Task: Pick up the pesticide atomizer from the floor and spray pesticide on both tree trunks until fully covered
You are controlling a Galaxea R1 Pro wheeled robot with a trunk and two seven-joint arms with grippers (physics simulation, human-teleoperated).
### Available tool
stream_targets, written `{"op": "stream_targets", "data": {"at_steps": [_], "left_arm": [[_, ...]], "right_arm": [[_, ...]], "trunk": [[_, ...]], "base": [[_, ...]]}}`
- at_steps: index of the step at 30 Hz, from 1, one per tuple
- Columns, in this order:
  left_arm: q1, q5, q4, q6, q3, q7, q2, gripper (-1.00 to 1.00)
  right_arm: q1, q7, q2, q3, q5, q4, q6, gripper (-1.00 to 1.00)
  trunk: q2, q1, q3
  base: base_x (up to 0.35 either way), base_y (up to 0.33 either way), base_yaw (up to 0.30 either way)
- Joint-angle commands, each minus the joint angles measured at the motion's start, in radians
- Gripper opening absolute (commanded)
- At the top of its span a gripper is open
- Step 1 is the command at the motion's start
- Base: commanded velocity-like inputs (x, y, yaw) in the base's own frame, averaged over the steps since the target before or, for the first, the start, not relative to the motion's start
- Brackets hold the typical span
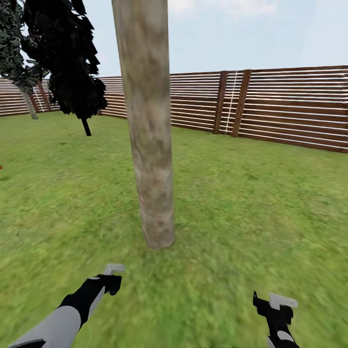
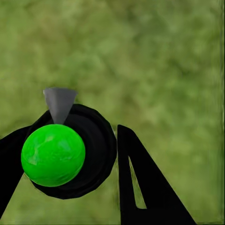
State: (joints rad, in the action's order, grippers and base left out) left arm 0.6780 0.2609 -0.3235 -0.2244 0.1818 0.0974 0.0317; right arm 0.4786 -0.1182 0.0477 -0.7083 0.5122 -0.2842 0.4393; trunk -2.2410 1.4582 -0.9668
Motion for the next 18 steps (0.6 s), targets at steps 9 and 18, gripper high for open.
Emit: {"op": "stream_targets", "data": {"at_steps": [9, 18], "left_arm": [[0.107, 0.002, -0.002, -0.311, -0.008, -0.004, -0.065, -1.00], [0.132, 0.001, -0.003, -0.335, -0.007, 0.002, -0.093, -1.00]], "right_arm": [[0.000, 0.000, -0.004, -0.001, -0.001, 0.003, -0.001, 1.00], [0.000, -0.001, -0.008, -0.001, -0.001, 0.003, -0.001, 1.00]], "trunk": [[0.000, 0.000, 0.000], [0.000, 0.000, 0.000]], "base": [[0.000, 0.000, -0.248], [0.000, -0.001, -0.046]]}}
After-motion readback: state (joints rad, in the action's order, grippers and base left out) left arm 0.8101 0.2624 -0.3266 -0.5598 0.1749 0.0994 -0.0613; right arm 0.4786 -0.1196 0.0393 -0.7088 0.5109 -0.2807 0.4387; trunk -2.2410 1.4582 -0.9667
